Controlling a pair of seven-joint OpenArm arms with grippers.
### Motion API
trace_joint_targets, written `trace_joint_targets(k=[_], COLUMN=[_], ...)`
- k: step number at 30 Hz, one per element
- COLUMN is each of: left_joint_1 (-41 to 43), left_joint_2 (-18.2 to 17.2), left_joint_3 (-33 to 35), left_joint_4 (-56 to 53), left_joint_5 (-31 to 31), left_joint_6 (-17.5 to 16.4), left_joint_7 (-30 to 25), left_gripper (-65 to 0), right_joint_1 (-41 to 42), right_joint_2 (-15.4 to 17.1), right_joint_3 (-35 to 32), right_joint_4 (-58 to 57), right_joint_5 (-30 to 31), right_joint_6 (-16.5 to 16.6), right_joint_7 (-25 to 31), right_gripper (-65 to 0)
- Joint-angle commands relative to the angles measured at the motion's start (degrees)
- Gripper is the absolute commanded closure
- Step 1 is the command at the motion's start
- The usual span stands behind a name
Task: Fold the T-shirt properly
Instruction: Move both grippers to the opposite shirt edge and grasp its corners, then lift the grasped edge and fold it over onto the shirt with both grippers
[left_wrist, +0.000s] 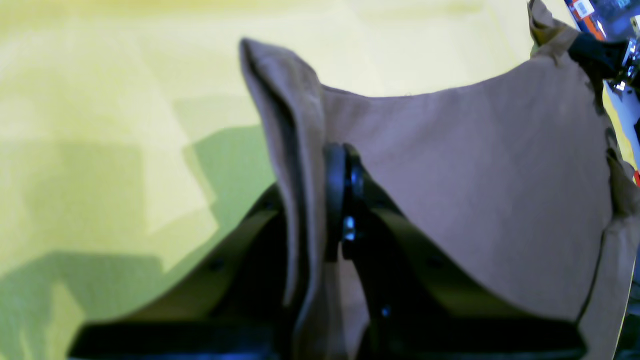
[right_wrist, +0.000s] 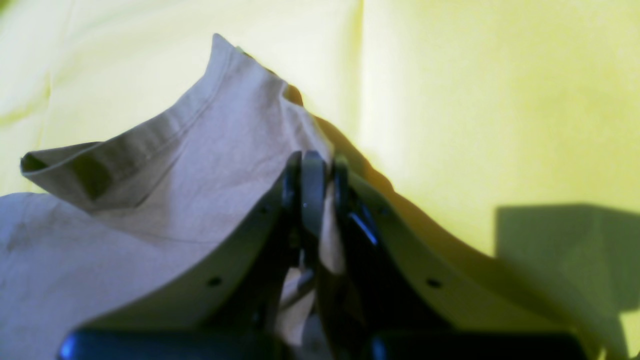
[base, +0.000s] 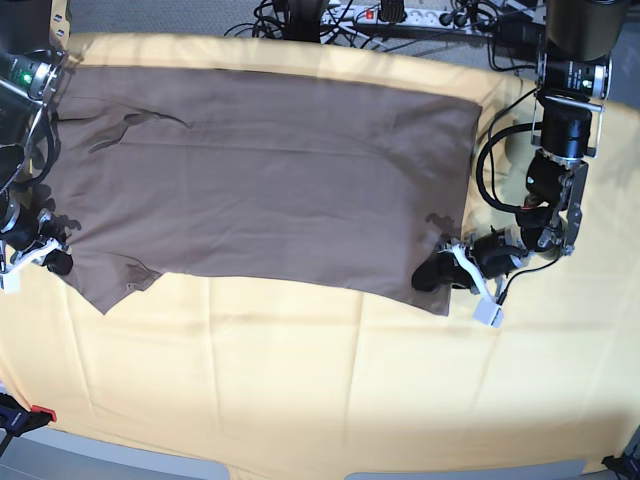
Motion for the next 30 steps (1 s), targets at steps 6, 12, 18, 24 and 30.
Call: trace_joint_targets(k=[6, 12, 18, 24, 30], left_joint_1=[-7.2, -10.7, -9.2, -4.2, -2.2], left_joint_2=[-0.6, -0.4, 0.6, -0.9, -2.8], left_joint_3=[-0.4, -0.4, -0.4, -0.4, -0.4], left_joint_4=[0.8, 0.8, 0.8, 0.9, 4.0], left_joint_5=[2.7, 6.9, 4.4, -4.7, -10.3], left_joint_6=[-0.2, -0.3, -1.9, -1.9, -1.9], left_joint_7=[-3.7, -7.2, -3.5, 3.0, 8.0], left_gripper=[0.0, 0.0, 0.0, 0.0, 0.0], right_joint_1=[6.0, 10.9, 10.2, 3.4, -3.3], right_joint_2=[1.6, 1.6, 1.5, 2.2, 4.4], right_joint_3=[0.3, -1.3, -4.5, -4.7, -4.7], right_joint_4=[0.8, 0.8, 0.8, 3.8, 12.4], right_joint_5=[0.2, -3.9, -2.7, 8.3, 9.2], right_joint_6=[0.3, 0.3, 0.3, 0.3, 0.3], right_joint_7=[1.9, 1.6, -0.9, -9.6, -11.0], right_gripper=[0.0, 0.0, 0.0, 0.0, 0.0])
